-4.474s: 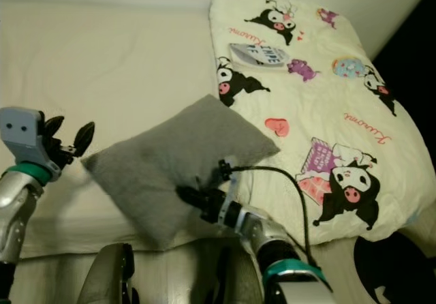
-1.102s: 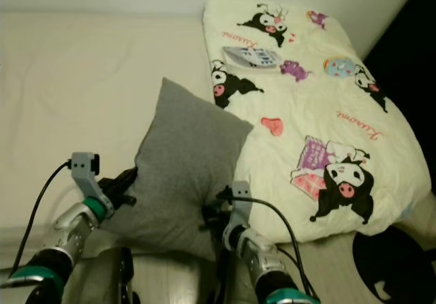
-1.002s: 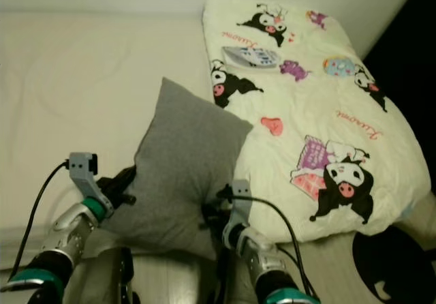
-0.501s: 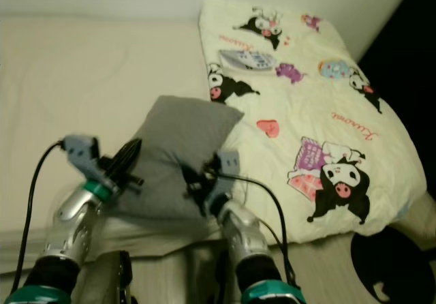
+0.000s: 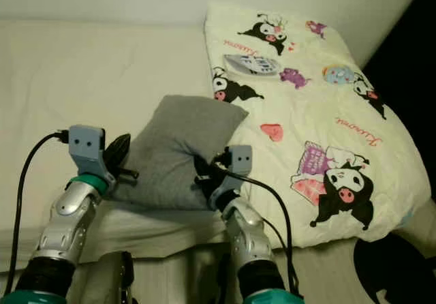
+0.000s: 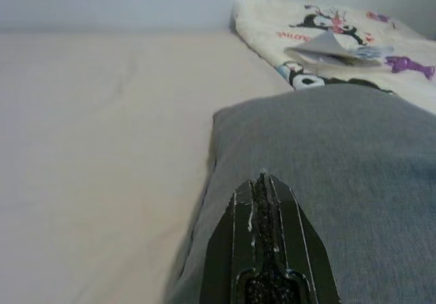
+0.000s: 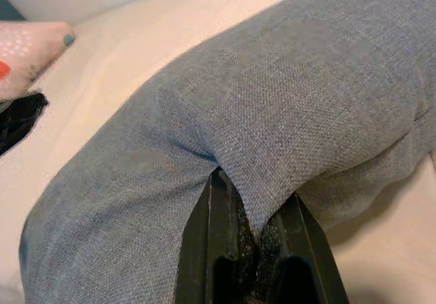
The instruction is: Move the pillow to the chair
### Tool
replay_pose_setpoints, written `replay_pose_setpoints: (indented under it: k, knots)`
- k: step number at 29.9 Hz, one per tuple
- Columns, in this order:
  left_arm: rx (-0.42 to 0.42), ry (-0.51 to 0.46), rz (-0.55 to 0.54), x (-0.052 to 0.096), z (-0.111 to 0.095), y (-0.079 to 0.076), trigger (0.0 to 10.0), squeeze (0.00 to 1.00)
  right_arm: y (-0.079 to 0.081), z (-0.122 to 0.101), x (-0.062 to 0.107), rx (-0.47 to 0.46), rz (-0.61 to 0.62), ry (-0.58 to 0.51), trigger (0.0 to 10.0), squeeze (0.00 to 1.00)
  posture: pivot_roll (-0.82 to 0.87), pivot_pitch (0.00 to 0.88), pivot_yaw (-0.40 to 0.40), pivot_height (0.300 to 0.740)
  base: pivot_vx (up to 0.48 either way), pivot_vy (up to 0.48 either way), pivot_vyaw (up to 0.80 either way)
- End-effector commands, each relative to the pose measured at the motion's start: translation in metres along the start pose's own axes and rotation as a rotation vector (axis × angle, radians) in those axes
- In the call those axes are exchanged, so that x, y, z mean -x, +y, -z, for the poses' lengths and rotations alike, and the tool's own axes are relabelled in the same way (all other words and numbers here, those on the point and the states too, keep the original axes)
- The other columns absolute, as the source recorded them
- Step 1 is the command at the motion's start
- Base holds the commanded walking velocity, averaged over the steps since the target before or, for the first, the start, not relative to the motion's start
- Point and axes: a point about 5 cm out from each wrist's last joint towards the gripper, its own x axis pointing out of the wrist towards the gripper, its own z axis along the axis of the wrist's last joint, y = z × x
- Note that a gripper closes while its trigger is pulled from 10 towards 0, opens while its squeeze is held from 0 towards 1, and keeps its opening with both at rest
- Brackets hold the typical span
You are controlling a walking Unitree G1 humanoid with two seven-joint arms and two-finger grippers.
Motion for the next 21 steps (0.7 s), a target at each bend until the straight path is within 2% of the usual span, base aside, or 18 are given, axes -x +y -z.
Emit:
replay_pose_setpoints:
  k: [1, 2, 3, 5, 6, 8, 9, 10, 11, 12, 13, 14, 15, 17, 18, 19, 21]
  knots:
    - [0.094, 0.029, -0.049, 0.007, 0.010, 0.013, 10.0, 0.00, -0.019, 0.007, 0.008, 0.052, 0.079, 0.075, 10.0, 0.00, 0.11, 0.000, -0.044, 0.595, 0.000, 0.000, 0.00]
    - [0.094, 0.029, -0.049, 0.007, 0.010, 0.013, 10.0, 0.00, -0.019, 0.007, 0.008, 0.052, 0.079, 0.075, 10.0, 0.00, 0.11, 0.000, -0.044, 0.595, 0.000, 0.000, 0.00]
    - [0.118, 0.057, -0.064, 0.007, 0.018, 0.018, 10.0, 0.00, -0.029, 0.018, 0.014, 0.095, 0.111, 0.159, 10.0, 0.00, 0.10, 0.001, -0.047, 0.595, 0.000, 0.000, 0.00]
    - [0.109, 0.120, -0.091, 0.006, 0.033, 0.025, 10.0, 0.00, -0.043, 0.035, 0.024, 0.152, 0.161, 0.281, 10.0, 0.00, 0.09, 0.014, -0.050, 0.595, 0.000, 0.000, 0.00]
    - [0.092, 0.149, -0.095, 0.006, 0.039, 0.027, 10.0, 0.00, -0.047, 0.039, 0.028, 0.158, 0.173, 0.309, 4.8, 0.00, 0.09, 0.014, -0.050, 0.595, 0.000, 0.000, 0.00]
    - [0.066, 0.172, -0.097, 0.006, 0.042, 0.028, 10.0, 0.00, -0.050, 0.042, 0.031, 0.157, 0.183, 0.323, 4.8, 0.00, 0.08, 0.026, -0.051, 0.595, 0.000, 0.000, 0.00]
    - [0.045, 0.190, -0.099, 0.006, 0.045, 0.029, 10.0, 0.00, -0.054, 0.045, 0.035, 0.140, 0.200, 0.336, 1.7, 0.00, 0.08, 0.026, -0.051, 0.595, 0.000, 0.000, 0.00]
    - [0.045, 0.190, -0.099, 0.006, 0.045, 0.029, 10.0, 0.00, -0.054, 0.045, 0.035, 0.140, 0.200, 0.336, 1.7, 0.00, 0.08, 0.026, -0.051, 0.595, 0.000, 0.000, 0.00]
    - [0.072, 0.203, -0.106, 0.006, 0.047, 0.031, 10.0, 0.00, -0.062, 0.049, 0.042, 0.110, 0.240, 0.368, 0.0, 0.00, 0.06, 0.042, -0.047, 0.595, 0.000, 0.000, 0.00]
    - [0.072, 0.203, -0.106, 0.006, 0.047, 0.031, 10.0, 0.00, -0.062, 0.049, 0.042, 0.110, 0.240, 0.368, 0.0, 0.00, 0.06, 0.042, -0.047, 0.595, 0.000, 0.000, 0.00]
    - [0.148, 0.204, -0.104, 0.004, 0.049, 0.032, 10.0, 0.00, -0.069, 0.054, 0.049, 0.074, 0.284, 0.397, 0.0, 0.00, 0.06, 0.047, -0.048, 0.595, 0.000, 0.000, 0.00]
    - [0.148, 0.204, -0.104, 0.004, 0.049, 0.032, 10.0, 0.00, -0.069, 0.054, 0.049, 0.074, 0.284, 0.397, 0.0, 0.00, 0.06, 0.047, -0.048, 0.595, 0.000, 0.000, 0.00]
    - [0.238, 0.199, -0.095, 0.003, 0.050, 0.031, 10.0, 0.47, -0.075, 0.058, 0.056, 0.037, 0.318, 0.420, 0.0, 0.00, 0.04, 0.058, -0.052, 0.595, 0.000, 0.000, 0.00]
    - [0.238, 0.199, -0.095, 0.003, 0.050, 0.031, 10.0, 0.47, -0.075, 0.058, 0.056, 0.037, 0.318, 0.420, 0.0, 0.00, 0.04, 0.058, -0.052, 0.595, 0.000, 0.000, 0.00]
    - [0.326, 0.188, -0.075, 0.002, 0.051, 0.029, 10.0, 1.00, -0.079, 0.061, 0.061, 0.012, 0.338, 0.434, 0.0, 0.00, 0.03, 0.066, -0.057, 0.595, 0.000, 0.000, 0.00]
    - [0.414, 0.189, -0.040, 0.001, 0.055, 0.024, 10.0, 1.00, -0.079, 0.064, 0.065, 0.008, 0.329, 0.453, 0.0, 0.00, 0.02, 0.072, -0.062, 0.595, 0.000, 0.000, 0.00]
    - [0.414, 0.189, -0.040, 0.001, 0.055, 0.024, 10.0, 1.00, -0.079, 0.064, 0.065, 0.008, 0.329, 0.453, 0.0, 0.00, 0.02, 0.072, -0.062, 0.595, 0.000, 0.000, 0.00]
